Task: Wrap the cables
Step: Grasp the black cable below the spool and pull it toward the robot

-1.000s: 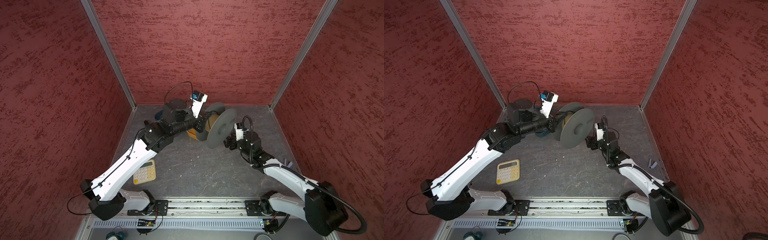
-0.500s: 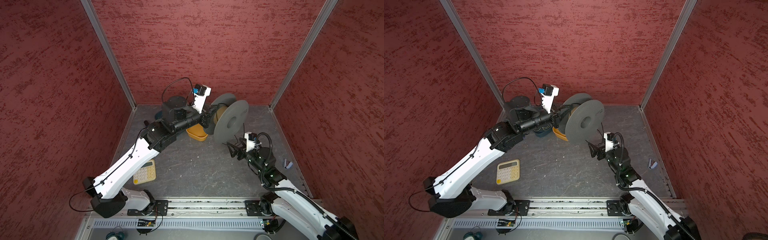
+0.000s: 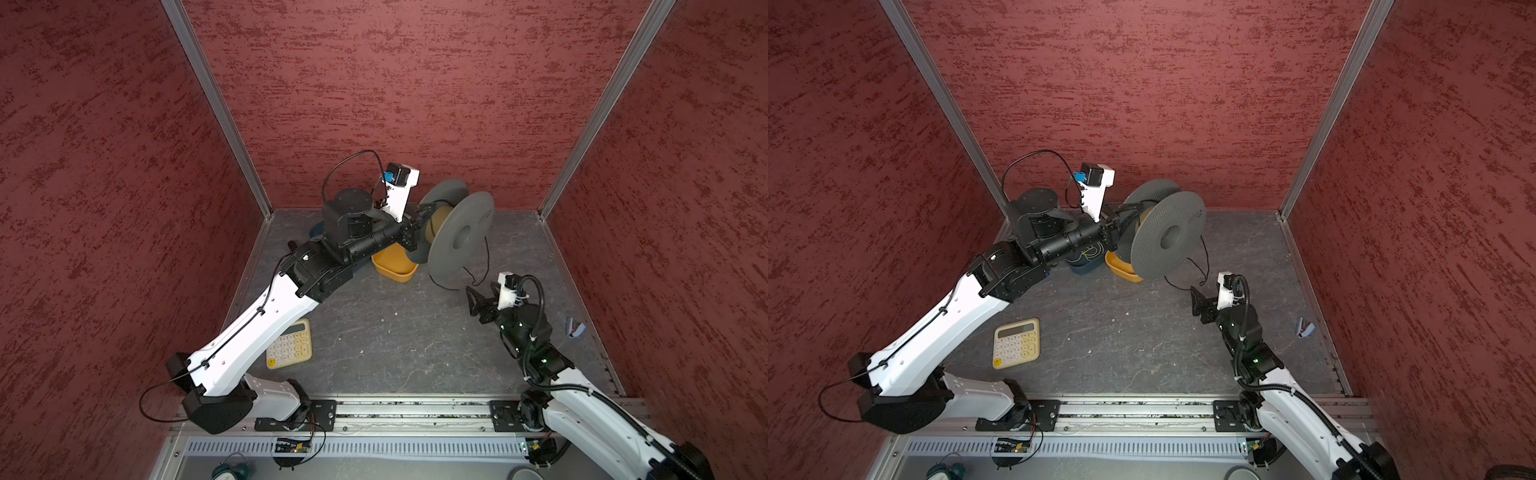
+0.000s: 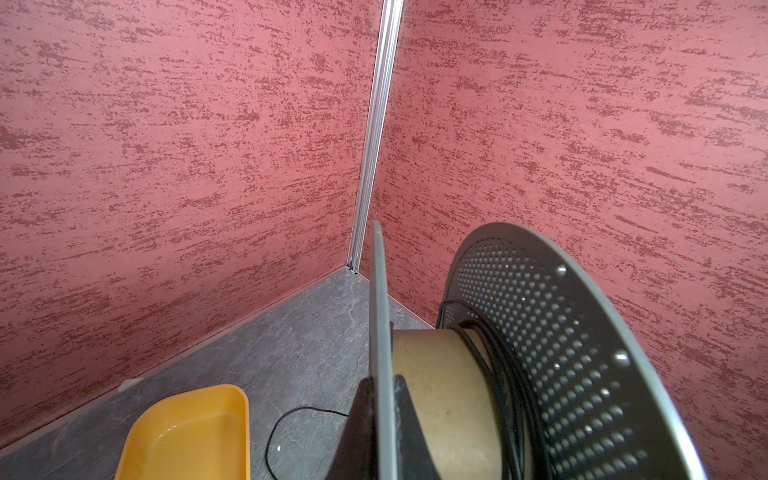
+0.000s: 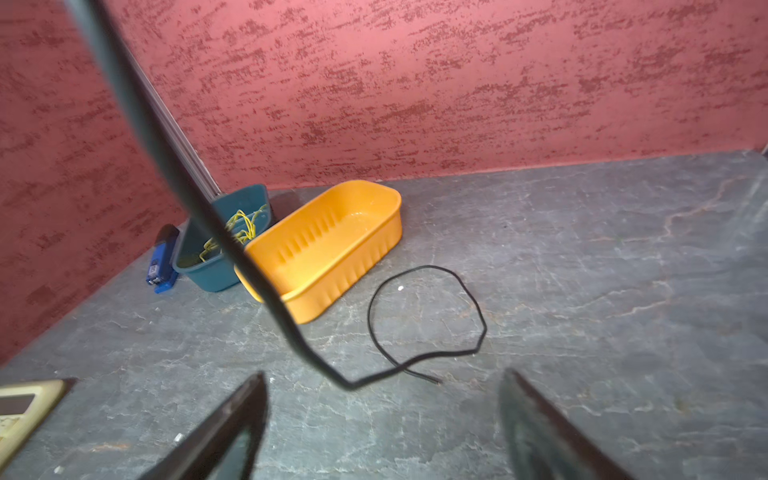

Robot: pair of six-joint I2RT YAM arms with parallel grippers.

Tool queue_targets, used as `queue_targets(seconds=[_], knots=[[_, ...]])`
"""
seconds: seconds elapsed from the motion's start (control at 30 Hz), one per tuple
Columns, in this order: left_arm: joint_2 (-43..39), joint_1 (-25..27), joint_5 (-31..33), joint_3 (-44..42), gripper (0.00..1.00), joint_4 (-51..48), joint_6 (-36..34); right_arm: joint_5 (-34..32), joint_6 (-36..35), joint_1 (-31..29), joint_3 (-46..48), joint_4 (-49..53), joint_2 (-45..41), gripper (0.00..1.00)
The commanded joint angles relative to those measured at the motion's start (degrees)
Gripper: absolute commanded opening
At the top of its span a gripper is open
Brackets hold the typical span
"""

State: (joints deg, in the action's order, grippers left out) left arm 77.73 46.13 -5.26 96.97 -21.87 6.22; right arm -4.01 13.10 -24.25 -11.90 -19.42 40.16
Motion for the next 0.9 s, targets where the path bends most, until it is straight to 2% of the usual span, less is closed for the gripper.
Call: queue_targets(seconds=[0.0, 0.07, 0.3, 0.43, 0.5, 0.6, 0.67, 0.73, 0.87], knots=[[-0.97, -0.42, 0.84, 2.76, 0.0, 5.3, 1.16, -1.94, -1.29, 0.26, 1.02, -5.87, -0.62, 0.71], [-0.76, -0.43, 0.71, 2.78, 0.0, 5.19, 1.3, -0.65, -2.22, 0.26, 1.09, -7.59, -0.12, 0.67], [-0.76, -0.78, 0.62, 2.21, 0.0, 5.15, 2.21, 0.92, -4.84, 0.3, -1.98, -12.75, 5.65, 0.71], [-0.58, -1.45, 0.35, 2.2, 0.0, 4.66, 2.72, 0.24, -4.91, 0.26, -4.96, -14.48, 10.3, 0.67], [-0.52, -1.89, 0.07, 2.13, 0.0, 4.39, 3.3, 0.53, -5.1, 0.26, -5.95, -15.04, 12.32, 0.57], [-0.39, -3.07, -0.27, 1.74, 0.0, 4.24, 4.25, 0.16, -4.11, 0.22, -8.08, -13.38, 15.13, 0.24], [-0.61, -3.9, -0.15, 1.0, 0.0, 4.88, 5.29, 0.04, -2.83, 0.09, -9.17, -11.91, 16.78, 0.08], [-0.74, -5.27, -0.24, 0.01, 0.0, 5.7, 6.84, -0.48, -1.59, -0.3, -9.62, -11.13, 18.46, 0.01], [-0.14, -7.67, 1.11, -0.83, 0.0, 5.7, 9.67, -1.17, -0.22, -1.91, -10.26, -9.42, 21.26, 0.0]])
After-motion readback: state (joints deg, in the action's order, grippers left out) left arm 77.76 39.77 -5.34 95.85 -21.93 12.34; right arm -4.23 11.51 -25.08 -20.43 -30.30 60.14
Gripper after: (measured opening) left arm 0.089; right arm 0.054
